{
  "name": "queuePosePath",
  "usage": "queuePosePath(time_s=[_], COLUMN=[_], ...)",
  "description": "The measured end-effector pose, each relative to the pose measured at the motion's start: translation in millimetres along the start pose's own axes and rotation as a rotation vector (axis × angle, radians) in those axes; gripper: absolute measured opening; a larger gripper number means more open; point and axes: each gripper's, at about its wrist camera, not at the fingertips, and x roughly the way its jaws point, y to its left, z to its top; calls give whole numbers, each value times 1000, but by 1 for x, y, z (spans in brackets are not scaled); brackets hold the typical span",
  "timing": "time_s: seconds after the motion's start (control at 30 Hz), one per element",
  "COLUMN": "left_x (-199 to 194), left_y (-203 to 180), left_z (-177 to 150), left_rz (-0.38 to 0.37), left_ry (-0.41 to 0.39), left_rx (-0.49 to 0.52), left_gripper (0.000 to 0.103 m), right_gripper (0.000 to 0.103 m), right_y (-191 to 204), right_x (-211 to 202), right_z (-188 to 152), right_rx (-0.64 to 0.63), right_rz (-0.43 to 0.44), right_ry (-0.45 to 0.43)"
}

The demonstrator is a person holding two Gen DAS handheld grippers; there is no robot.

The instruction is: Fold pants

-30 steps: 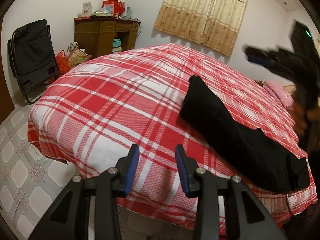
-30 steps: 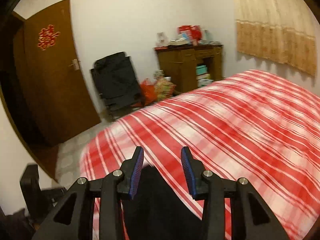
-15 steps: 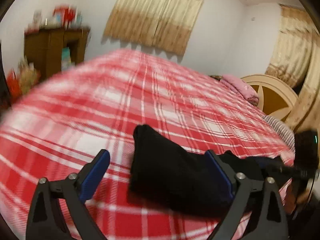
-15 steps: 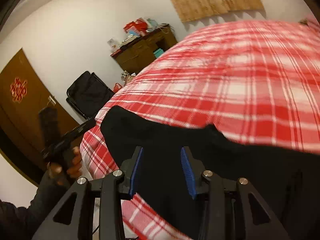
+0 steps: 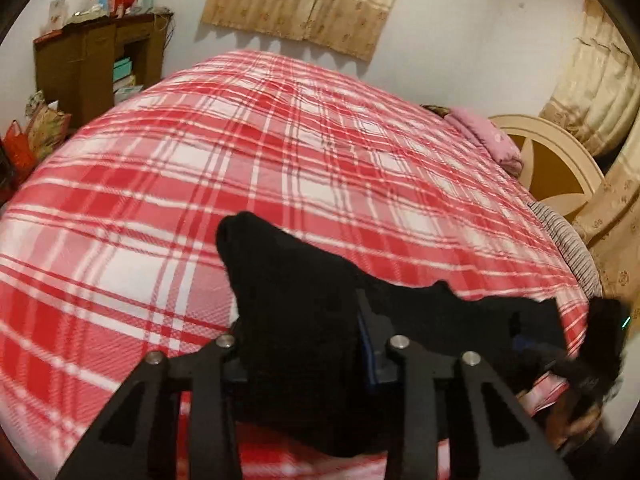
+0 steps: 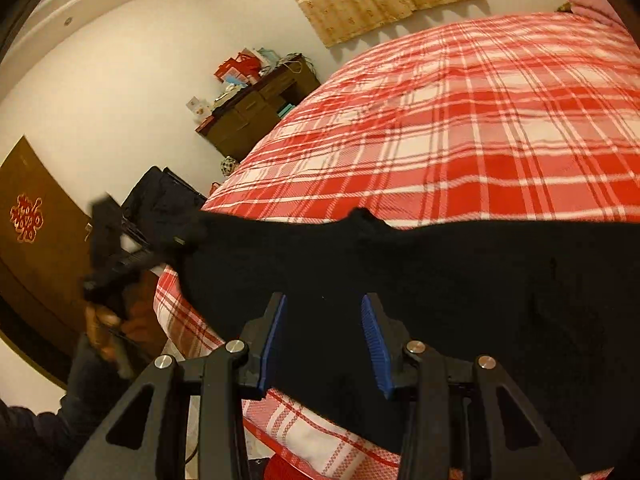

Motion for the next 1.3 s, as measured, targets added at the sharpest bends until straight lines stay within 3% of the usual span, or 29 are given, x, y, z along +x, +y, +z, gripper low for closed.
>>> queuePosePath(time_s=[0.07, 0.13, 0.2, 0.27, 0.33, 0.4, 0.5, 0.6, 0.8, 0.93, 1.03, 1.13, 1.2, 1.3], left_x=[-14, -27, -28, -14, 3, 17, 2, -34, -48, -29, -12, 1, 1, -1], left_y=[-7, -18, -33, -37, -19, 17, 72, 93, 52, 24, 12, 13, 13, 13], left_z=[15, 26, 28, 27, 25, 26, 16, -10, -59, -85, -93, -94, -96, -101], left_rz=[-4, 6, 129, 307, 458, 560, 499, 375, 293, 253, 255, 269, 272, 265], left_ry=[86, 86, 73, 65, 89, 132, 115, -6, -112, -113, -100, -74, -82, -107], left_rx=[-87, -54, 57, 167, 174, 93, -125, -249, -188, -153, -127, -137, -159, -176], left_gripper=[37, 39, 52, 65, 70, 72, 72, 72, 72, 72, 72, 72, 72, 72], right_gripper=[41, 41, 41, 41, 41, 41, 41, 41, 41, 41, 41, 41, 41, 41], right_y=[4, 10, 15, 20, 26, 31, 38, 43, 58, 50, 57, 55, 38, -3], right_x=[3, 9, 16, 24, 29, 30, 27, 28, 49, 83, 66, 17, -14, -53], right_z=[-3, -7, -11, -15, -20, -23, -25, -24, -34, -50, -47, -32, -22, -16], right_rx=[-2, -19, -33, -41, -59, -80, -125, -143, -176, -82, -111, -142, -107, -29], right_rz=[27, 46, 46, 51, 57, 66, 59, 56, 106, 119, 135, 135, 78, -92], right_ry=[8, 22, 32, 49, 69, 77, 72, 63, 98, 236, 198, 40, -49, -129])
